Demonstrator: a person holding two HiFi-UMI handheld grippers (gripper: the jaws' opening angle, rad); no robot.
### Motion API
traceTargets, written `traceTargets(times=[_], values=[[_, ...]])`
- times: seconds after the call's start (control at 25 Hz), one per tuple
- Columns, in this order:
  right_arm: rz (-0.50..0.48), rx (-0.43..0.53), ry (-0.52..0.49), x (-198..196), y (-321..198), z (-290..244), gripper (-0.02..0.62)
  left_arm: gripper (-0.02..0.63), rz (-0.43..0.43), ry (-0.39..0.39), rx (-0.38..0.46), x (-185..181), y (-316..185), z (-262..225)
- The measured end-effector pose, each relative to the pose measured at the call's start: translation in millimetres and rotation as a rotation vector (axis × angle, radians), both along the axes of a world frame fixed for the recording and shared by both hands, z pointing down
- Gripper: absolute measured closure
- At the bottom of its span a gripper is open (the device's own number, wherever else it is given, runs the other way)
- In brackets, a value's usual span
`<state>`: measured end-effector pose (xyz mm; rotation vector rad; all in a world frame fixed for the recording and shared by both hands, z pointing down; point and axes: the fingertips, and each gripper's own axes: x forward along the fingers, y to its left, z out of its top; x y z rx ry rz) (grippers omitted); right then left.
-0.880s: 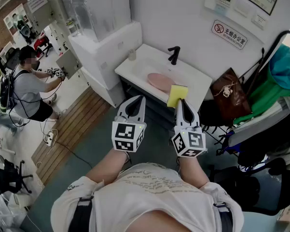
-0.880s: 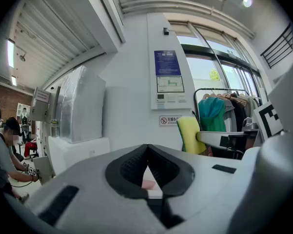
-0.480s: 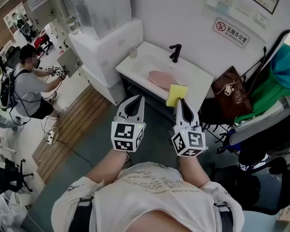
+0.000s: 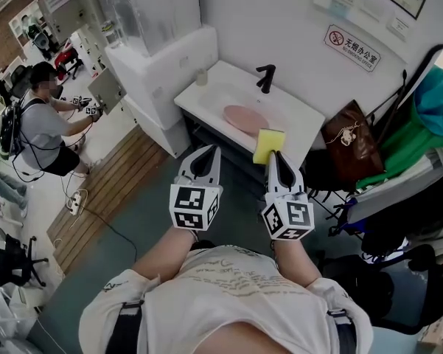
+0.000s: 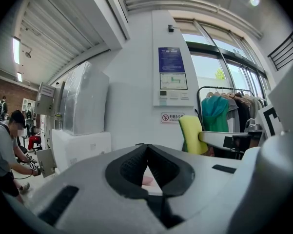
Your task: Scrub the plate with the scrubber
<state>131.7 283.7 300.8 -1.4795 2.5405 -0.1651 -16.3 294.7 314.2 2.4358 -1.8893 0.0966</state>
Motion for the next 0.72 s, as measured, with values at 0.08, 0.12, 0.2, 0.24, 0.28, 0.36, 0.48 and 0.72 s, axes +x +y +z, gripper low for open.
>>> traceTargets(times=[0.08,0.12,0.2,0.24,0.28,0.36,0.48,0.72], values=[[-0.005,-0.001,0.002,6.5,-0.1,2.6,0.557,0.584,-0.008,-0.001,-0.002,6.1,1.2,2.4],[-0.007,-0.003,0.003,9.7,-1.0,3.9,0.557,0.584,-0.013,0.0,-0.003,8.7,1.6,3.5],[-0.014,-0.006,0.003,15.0,-2.3,5.9,0.557,0.584,-0.022,0.006,-0.011,12.6,2.1,5.7],[-0.018,-0.007,0.004,16.9,-2.5,6.6,0.557,0.584,-0.027,0.007,-0.016,13.9,2.2,6.9],[-0.022,-0.007,0.004,18.6,-2.8,7.2,0.557,0.584,-0.032,0.007,-0.02,14.8,1.8,7.9],[-0.027,-0.006,0.003,21.2,-5.0,8.0,0.557,0.584,-0.04,0.007,-0.025,15.6,-1.0,9.2],[-0.03,-0.008,0.005,23.9,-11.7,10.2,0.557,0.584,-0.046,0.002,-0.027,16.7,-6.8,11.1],[-0.026,0.009,0.008,22.1,-29.8,7.4,0.557,0.584,-0.045,0.003,-0.017,14.2,-25.4,11.6]])
